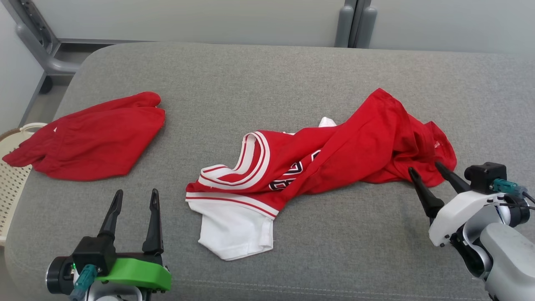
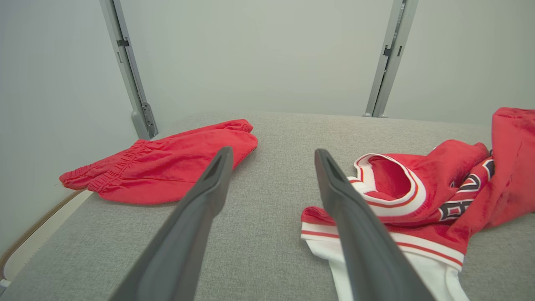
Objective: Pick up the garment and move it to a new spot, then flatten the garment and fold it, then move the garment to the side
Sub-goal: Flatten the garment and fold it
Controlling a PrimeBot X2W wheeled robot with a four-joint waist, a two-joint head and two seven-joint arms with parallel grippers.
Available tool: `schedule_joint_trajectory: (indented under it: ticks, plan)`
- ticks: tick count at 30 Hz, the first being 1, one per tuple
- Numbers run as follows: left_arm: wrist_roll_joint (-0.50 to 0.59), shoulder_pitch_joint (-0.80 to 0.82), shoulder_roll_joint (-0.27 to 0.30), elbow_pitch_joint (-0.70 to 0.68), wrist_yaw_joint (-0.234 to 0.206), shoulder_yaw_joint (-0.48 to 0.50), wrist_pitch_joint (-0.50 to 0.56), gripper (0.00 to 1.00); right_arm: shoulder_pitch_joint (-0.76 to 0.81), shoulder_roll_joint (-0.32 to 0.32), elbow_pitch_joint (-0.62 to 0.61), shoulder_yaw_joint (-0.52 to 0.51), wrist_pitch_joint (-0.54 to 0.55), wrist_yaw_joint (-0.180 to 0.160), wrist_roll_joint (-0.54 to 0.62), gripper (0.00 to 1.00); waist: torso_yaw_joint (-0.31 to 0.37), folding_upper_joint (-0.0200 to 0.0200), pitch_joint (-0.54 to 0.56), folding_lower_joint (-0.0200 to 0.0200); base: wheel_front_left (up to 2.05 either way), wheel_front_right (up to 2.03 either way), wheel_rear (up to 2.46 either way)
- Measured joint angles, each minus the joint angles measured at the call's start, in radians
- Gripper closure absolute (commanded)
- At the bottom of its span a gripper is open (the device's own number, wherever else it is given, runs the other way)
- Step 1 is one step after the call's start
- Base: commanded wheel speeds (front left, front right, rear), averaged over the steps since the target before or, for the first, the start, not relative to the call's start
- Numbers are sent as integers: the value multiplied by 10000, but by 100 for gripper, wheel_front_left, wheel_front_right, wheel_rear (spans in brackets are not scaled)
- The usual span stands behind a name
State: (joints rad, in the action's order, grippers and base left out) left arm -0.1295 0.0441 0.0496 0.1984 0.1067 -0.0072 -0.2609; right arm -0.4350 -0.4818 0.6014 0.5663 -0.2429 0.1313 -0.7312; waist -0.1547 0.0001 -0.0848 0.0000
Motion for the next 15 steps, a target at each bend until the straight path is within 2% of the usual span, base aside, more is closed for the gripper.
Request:
schedule_joint_trajectory:
  ticks: [6,15]
  plan:
    - [31,4,0,-21,46,21,0,0,138,113,159,-219,410,0,128,0,14,0,-43,0,0,0,0]
    - [27,30,0,-21,71,-105,0,0,-563,608,1427,-36,650,0,393,0,-257,0,-164,0,0,0,0]
